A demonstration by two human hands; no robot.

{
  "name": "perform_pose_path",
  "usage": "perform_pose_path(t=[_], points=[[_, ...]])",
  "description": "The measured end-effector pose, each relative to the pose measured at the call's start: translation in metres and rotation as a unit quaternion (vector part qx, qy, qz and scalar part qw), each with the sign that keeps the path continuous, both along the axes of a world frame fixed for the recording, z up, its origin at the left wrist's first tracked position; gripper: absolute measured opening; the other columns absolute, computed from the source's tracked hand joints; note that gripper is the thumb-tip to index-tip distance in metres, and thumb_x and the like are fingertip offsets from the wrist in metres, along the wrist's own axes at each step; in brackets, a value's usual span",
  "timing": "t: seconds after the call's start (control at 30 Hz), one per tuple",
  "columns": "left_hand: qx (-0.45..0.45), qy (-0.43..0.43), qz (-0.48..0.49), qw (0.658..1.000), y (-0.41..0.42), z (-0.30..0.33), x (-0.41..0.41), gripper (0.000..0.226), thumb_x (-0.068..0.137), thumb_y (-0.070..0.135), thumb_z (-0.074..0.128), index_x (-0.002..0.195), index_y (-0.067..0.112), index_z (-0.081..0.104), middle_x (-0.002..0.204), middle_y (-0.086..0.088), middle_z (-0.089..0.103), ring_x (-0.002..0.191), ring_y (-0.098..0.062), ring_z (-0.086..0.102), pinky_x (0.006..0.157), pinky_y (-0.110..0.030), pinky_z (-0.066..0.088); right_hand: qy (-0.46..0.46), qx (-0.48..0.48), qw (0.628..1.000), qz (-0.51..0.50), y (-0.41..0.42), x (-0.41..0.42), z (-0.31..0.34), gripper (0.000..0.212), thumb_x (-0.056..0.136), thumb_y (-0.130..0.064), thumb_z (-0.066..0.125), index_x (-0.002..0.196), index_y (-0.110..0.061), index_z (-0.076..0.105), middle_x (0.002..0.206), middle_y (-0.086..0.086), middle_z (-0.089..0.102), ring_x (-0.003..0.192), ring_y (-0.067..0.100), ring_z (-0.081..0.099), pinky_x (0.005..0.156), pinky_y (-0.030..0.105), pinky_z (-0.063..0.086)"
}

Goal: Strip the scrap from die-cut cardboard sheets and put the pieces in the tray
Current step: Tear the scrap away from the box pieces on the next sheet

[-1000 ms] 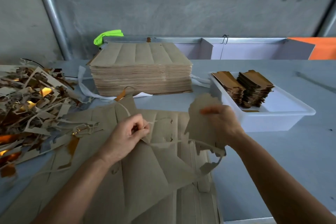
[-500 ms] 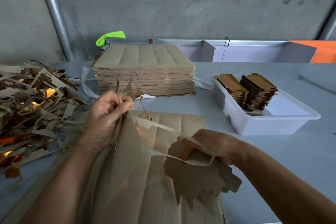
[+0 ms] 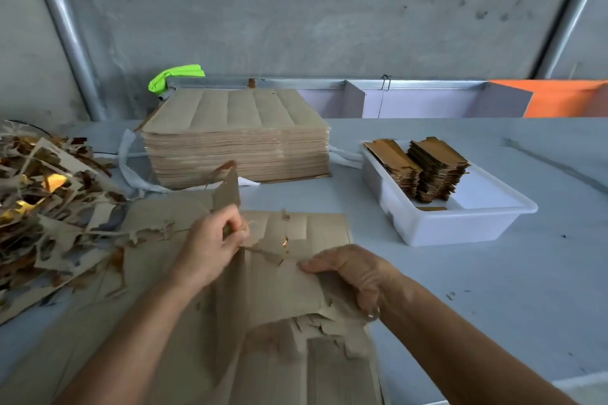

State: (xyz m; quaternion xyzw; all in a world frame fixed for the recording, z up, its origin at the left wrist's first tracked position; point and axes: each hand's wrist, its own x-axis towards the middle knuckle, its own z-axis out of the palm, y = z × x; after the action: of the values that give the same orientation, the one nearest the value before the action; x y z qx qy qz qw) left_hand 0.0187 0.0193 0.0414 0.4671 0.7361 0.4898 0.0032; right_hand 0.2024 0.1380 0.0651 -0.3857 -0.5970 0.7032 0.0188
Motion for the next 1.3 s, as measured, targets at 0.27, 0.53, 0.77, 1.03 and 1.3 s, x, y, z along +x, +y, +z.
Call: perform_pose_path(t=[0.27, 0.53, 0.77, 1.03, 1.3], points=[[0.003, 0.023, 0.068, 0.997, 0.032, -0.051, 0.023, 0.011, 0.089, -0.001, 0.056, 0.094, 0.003, 0.065, 0.091, -0.01, 0.066, 0.09, -0.029, 0.061, 0.08, -0.037, 0.047, 0.108, 0.203, 0.943, -0.242, 0.018, 0.002, -0.035, 0.019, 0.08, -0.007, 0.064, 0.063, -0.01, 0.057, 0.064, 0.005, 0.053, 0.064, 0.018, 0.05, 0.059, 0.034, 0.045], [-0.079, 0.069, -0.086, 0.991, 0.049, -0.054, 0.029, 0.038, 0.077, 0.044, 0.071, 0.07, 0.006, 0.071, 0.075, 0.001, 0.054, 0.077, -0.013, 0.051, 0.07, -0.025, 0.042, 0.178, 0.13, 0.892, -0.395, 0.044, 0.001, -0.042, 0.01, 0.088, -0.016, 0.061, 0.083, -0.007, 0.06, 0.079, 0.008, 0.057, 0.073, 0.019, 0.054, 0.068, 0.035, 0.05], [-0.072, 0.025, -0.158, 0.985, 0.047, -0.06, 0.027, 0.014, 0.075, 0.014, 0.078, 0.07, 0.006, 0.068, 0.081, 0.004, 0.063, 0.083, -0.014, 0.058, 0.079, -0.032, 0.048, 0.215, 0.039, 0.871, -0.441, 0.057, -0.005, -0.033, 0.006, 0.094, -0.008, 0.05, 0.099, -0.006, 0.05, 0.096, 0.011, 0.054, 0.09, 0.023, 0.053, 0.091, 0.045, 0.049], [-0.025, -0.143, -0.173, 0.974, 0.039, -0.053, 0.03, 0.032, 0.071, 0.038, 0.072, 0.057, 0.016, 0.053, 0.058, 0.009, 0.044, 0.06, -0.005, 0.04, 0.068, -0.022, 0.035, 0.261, 0.102, 0.885, -0.371, 0.069, 0.005, -0.019, 0.045, 0.092, 0.001, 0.048, 0.128, -0.024, 0.041, 0.115, 0.002, 0.048, 0.098, 0.02, 0.054, 0.087, 0.044, 0.05], [0.052, -0.206, -0.233, 0.949, 0.032, -0.027, 0.058, 0.031, 0.069, 0.038, 0.071, 0.051, 0.021, 0.053, 0.056, 0.005, 0.051, 0.071, -0.003, 0.061, 0.087, -0.026, 0.048, 0.161, 0.267, 0.905, -0.288, 0.083, 0.022, -0.012, 0.025, 0.091, -0.011, 0.057, 0.085, -0.03, 0.073, 0.097, -0.017, 0.051, 0.088, 0.01, 0.049, 0.078, 0.036, 0.047]])
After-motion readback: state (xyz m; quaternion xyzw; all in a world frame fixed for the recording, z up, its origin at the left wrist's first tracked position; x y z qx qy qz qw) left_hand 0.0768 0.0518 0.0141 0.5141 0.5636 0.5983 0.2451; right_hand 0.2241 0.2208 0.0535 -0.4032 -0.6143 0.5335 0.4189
